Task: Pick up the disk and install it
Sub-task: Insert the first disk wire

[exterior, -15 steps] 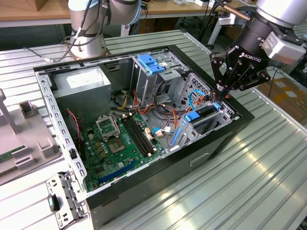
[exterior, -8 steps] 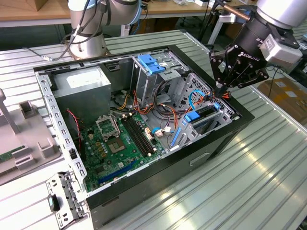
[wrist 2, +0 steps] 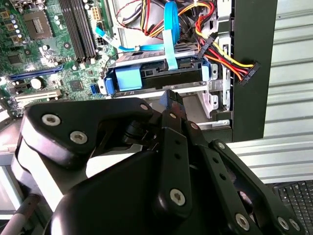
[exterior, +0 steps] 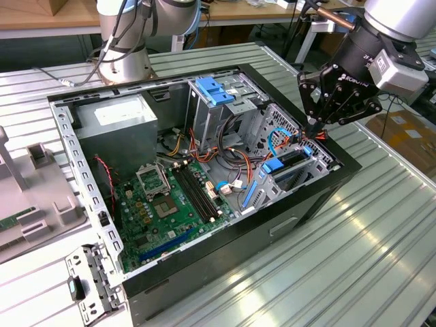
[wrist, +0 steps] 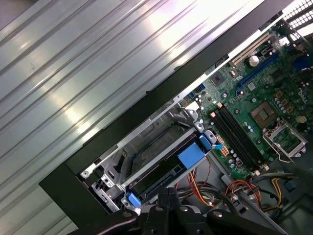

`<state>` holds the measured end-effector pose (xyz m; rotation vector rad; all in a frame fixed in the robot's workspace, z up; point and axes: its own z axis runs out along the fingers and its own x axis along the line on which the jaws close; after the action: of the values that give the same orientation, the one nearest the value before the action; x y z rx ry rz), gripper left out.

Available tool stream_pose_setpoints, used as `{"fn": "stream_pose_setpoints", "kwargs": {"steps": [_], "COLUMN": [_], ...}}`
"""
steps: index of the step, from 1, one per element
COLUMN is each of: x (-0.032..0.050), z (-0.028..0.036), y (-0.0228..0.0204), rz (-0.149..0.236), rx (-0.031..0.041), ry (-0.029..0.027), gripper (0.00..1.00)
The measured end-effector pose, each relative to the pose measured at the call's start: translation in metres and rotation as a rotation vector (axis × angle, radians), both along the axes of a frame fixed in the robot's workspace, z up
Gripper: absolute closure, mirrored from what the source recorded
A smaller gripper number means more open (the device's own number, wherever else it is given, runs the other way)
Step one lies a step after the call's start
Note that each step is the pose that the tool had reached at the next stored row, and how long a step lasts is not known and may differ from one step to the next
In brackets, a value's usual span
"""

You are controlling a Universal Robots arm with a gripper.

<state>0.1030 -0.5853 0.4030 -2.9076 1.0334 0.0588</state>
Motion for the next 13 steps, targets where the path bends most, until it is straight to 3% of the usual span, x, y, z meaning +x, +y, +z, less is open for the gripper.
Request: {"fn": "stream_pose_setpoints", "kwargs": {"steps": [3, 7, 13], "x": [0.0000, 0.0000, 0.0030], "z": [0.0000, -0.0001, -0.0005], "y": [0.0000, 0.0000, 0.0000], "rz": [0.000, 0.000, 0.000], "rx": [0.0000, 0.0000, 0.0001], "ry": [0.0000, 0.0000, 0.0000], "gripper": [0.83, 0.58, 0.58]}}
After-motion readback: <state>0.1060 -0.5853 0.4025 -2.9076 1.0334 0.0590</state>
